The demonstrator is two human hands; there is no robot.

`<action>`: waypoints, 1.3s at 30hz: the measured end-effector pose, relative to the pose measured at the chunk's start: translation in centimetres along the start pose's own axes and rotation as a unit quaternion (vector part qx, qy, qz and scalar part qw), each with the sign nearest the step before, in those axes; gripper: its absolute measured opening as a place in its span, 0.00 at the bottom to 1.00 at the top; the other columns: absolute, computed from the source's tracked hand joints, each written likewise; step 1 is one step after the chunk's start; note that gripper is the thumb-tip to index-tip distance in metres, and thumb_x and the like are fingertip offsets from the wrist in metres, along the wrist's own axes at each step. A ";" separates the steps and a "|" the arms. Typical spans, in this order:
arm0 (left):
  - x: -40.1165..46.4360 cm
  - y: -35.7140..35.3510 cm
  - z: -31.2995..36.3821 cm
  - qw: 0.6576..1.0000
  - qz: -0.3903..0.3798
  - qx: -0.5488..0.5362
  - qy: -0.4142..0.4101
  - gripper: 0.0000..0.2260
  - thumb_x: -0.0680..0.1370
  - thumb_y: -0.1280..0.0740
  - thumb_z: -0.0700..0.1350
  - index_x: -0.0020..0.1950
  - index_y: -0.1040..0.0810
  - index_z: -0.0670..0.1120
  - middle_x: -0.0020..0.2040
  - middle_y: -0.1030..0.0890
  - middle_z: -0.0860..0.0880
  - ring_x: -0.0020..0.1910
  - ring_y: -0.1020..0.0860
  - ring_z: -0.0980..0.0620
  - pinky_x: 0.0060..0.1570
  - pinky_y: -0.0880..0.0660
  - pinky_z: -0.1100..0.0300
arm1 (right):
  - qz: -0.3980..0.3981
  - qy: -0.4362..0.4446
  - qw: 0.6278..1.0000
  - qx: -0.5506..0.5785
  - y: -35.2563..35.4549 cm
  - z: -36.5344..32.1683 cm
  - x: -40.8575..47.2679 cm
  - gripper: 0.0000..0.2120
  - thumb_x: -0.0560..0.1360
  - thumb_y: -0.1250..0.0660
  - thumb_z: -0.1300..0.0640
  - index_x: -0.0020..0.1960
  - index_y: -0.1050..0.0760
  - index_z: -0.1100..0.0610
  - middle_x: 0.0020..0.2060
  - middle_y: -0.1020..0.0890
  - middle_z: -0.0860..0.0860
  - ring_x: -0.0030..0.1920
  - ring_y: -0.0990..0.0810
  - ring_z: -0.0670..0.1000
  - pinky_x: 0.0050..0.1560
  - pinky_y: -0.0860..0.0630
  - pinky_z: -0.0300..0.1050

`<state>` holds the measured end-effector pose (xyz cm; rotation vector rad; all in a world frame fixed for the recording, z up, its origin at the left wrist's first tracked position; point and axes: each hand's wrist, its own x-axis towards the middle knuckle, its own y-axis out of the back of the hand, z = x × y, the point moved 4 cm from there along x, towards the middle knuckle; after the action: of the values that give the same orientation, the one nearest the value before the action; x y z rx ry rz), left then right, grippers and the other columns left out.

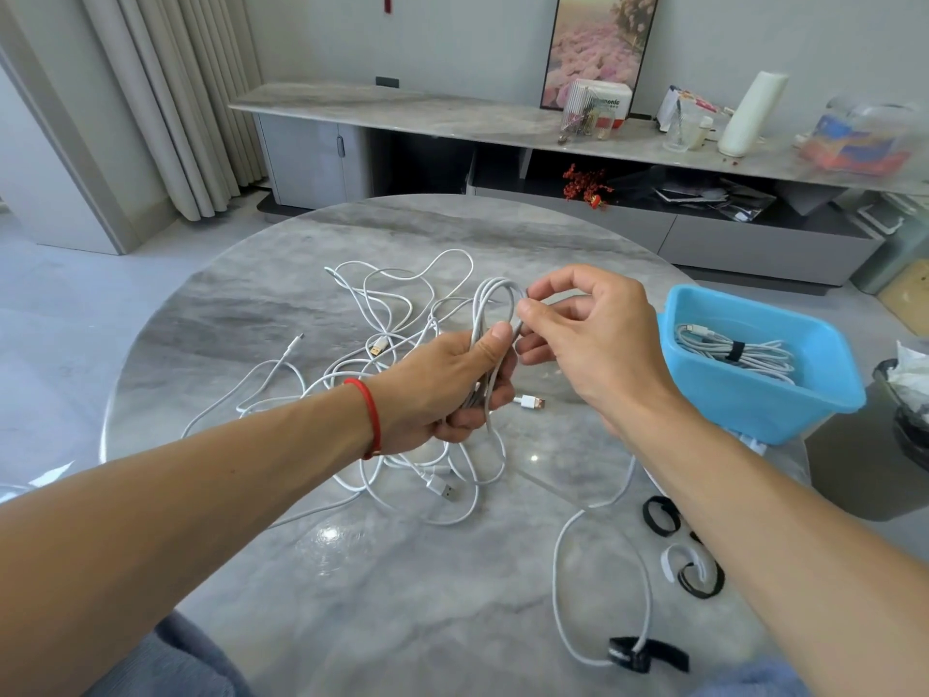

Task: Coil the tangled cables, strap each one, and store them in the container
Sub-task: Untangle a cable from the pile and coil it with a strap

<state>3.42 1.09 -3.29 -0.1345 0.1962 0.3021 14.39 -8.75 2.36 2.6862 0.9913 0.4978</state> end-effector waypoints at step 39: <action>-0.2 5.7 0.9 0.854 0.201 0.455 -0.154 0.14 0.84 0.40 0.55 0.41 0.32 0.49 0.33 0.28 0.50 0.31 0.31 0.55 0.33 0.34 0.63 | -0.346 0.176 0.756 -0.526 0.6 6.1 -12.0 0.15 0.75 0.41 0.39 0.52 0.28 0.49 0.39 0.22 0.43 0.42 0.29 0.47 0.64 0.39 0.47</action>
<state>1.65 6.56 -2.91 0.9097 0.0289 0.6139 8.58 -17.78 -5.79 1.1389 1.1852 1.0049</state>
